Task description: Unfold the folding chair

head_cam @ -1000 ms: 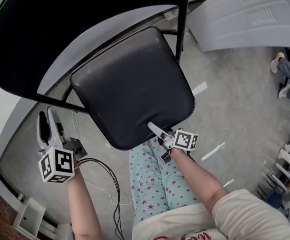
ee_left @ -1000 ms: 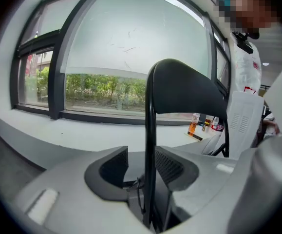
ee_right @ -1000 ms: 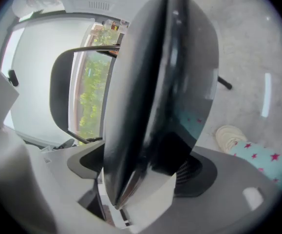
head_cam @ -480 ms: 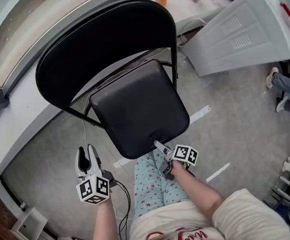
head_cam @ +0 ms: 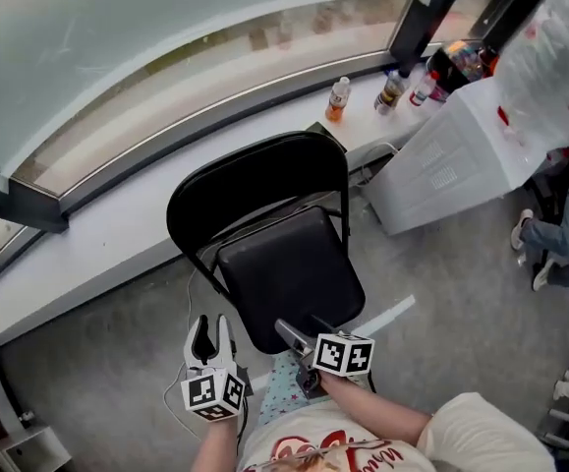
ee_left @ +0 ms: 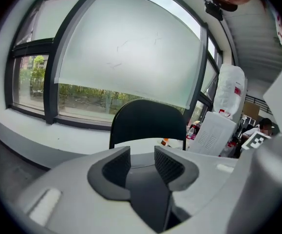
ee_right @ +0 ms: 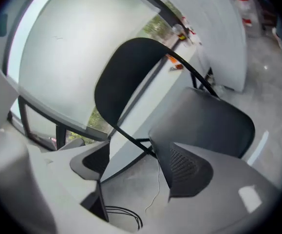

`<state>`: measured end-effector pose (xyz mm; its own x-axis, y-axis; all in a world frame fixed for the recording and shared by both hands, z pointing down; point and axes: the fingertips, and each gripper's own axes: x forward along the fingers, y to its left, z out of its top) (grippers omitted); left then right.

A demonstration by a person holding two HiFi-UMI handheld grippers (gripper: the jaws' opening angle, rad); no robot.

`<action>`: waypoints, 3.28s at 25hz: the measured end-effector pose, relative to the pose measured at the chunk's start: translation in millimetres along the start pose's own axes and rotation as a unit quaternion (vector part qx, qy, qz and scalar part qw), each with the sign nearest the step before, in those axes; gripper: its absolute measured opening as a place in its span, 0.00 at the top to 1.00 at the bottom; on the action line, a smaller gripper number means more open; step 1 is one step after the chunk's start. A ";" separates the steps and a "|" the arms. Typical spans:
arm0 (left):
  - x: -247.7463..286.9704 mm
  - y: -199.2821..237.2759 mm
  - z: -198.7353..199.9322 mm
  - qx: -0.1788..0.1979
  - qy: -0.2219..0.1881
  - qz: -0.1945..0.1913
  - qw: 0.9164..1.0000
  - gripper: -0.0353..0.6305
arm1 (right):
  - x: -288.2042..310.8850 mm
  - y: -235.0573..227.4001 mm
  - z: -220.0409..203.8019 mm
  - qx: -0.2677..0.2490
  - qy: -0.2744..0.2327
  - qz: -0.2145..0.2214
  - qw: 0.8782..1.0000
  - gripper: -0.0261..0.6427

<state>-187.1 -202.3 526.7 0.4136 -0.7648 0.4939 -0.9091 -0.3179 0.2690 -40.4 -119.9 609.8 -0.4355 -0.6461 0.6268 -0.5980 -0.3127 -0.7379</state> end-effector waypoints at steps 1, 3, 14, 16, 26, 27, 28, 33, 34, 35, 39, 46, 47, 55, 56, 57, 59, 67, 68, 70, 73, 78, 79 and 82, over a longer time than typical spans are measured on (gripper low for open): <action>-5.4 -4.4 10.2 -0.001 -0.005 -0.006 1.000 0.71 | -5.0 20.0 13.3 -0.030 -0.012 0.009 0.999 0.37; -14.7 -13.2 33.3 0.001 -0.020 -0.018 1.000 0.71 | -14.5 58.1 38.6 -0.093 -0.037 0.027 0.995 0.44; -37.7 -55.8 149.9 0.050 -0.132 -0.080 0.987 0.76 | -61.3 212.0 118.1 -0.302 -0.153 0.118 0.933 0.73; -44.1 -60.8 162.4 0.044 -0.146 -0.091 0.984 0.76 | -71.8 234.8 123.9 -0.330 -0.172 0.132 0.919 0.81; -83.3 -72.0 178.9 0.057 -0.183 -0.122 0.974 0.94 | -103.1 274.2 108.4 -0.409 -0.223 0.136 0.874 0.93; -86.4 -71.9 178.8 0.056 -0.186 -0.124 0.973 0.94 | -104.1 273.8 105.8 -0.410 -0.225 0.135 0.873 0.93; -89.7 -71.9 178.0 0.055 -0.187 -0.125 0.973 0.94 | -105.2 273.5 102.7 -0.412 -0.229 0.133 0.872 0.93; -103.7 -76.4 168.5 0.051 -0.184 -0.137 0.972 0.94 | -114.8 270.6 87.3 -0.421 -0.235 0.125 0.867 0.93; -105.6 -77.5 166.7 0.049 -0.183 -0.138 0.972 0.94 | -116.1 269.6 84.9 -0.423 -0.234 0.125 0.866 0.93; -107.9 -78.6 164.9 0.048 -0.182 -0.139 0.972 0.94 | -117.4 268.4 82.4 -0.424 -0.233 0.125 0.866 0.93; -120.8 -82.7 160.7 0.047 -0.186 -0.134 0.972 0.94 | -124.0 267.5 73.4 -0.430 -0.228 0.137 0.863 0.93; -151.8 -94.0 155.5 0.044 -0.201 -0.111 0.972 0.94 | -146.2 278.3 49.8 -0.455 -0.219 0.177 0.845 0.93; -156.5 -99.2 153.8 0.043 -0.205 -0.108 0.972 0.94 | -153.5 277.9 45.2 -0.462 -0.217 0.183 0.841 0.93; -198.1 -175.2 111.0 0.034 -0.215 -0.101 0.971 0.94 | -231.2 225.4 21.1 -0.489 -0.211 0.192 0.824 0.93; -205.6 -187.4 103.4 0.033 -0.217 -0.101 0.970 0.94 | -242.8 216.9 16.9 -0.491 -0.210 0.194 0.823 0.93; -213.2 -199.6 95.5 0.033 -0.220 -0.100 0.970 0.94 | -254.6 208.2 12.0 -0.494 -0.208 0.197 0.821 0.93; -228.0 -224.4 78.8 0.031 -0.227 -0.098 0.969 0.94 | -278.4 189.2 1.6 -0.500 -0.205 0.202 0.817 0.93; -290.5 -321.8 12.8 0.027 -0.241 -0.093 0.966 0.94 | -373.0 115.4 -36.1 -0.514 -0.193 0.213 0.808 0.93; -297.4 -330.3 9.2 0.029 -0.243 -0.089 0.965 0.94 | -382.7 110.1 -39.3 -0.515 -0.193 0.216 0.806 0.93; -310.9 -342.2 2.1 0.029 -0.247 -0.080 0.965 0.94 | -399.2 101.7 -43.6 -0.513 -0.195 0.224 0.805 0.93; -332.1 -347.8 -8.5 0.032 -0.246 -0.063 0.967 0.94 | -415.8 93.8 -48.1 -0.507 -0.199 0.233 0.806 0.93; -365.1 -333.8 -21.6 0.028 -0.248 -0.030 0.968 0.94 | -426.9 93.5 -64.1 -0.502 -0.196 0.248 0.805 0.93; -370.2 -330.8 -23.4 0.026 -0.248 -0.026 0.968 0.94 | -428.8 94.2 -67.6 -0.502 -0.195 0.248 0.805 0.93; -382.6 -325.4 -27.3 0.018 -0.251 -0.025 0.968 0.94 | -434.2 95.8 -77.4 -0.505 -0.194 0.245 0.804 0.93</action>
<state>-48.2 209.1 272.7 0.3902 -0.9206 0.0147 -0.8932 -0.3746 0.2488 39.4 184.6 286.3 -0.6597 -0.7497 0.0517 -0.7456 0.6443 -0.1701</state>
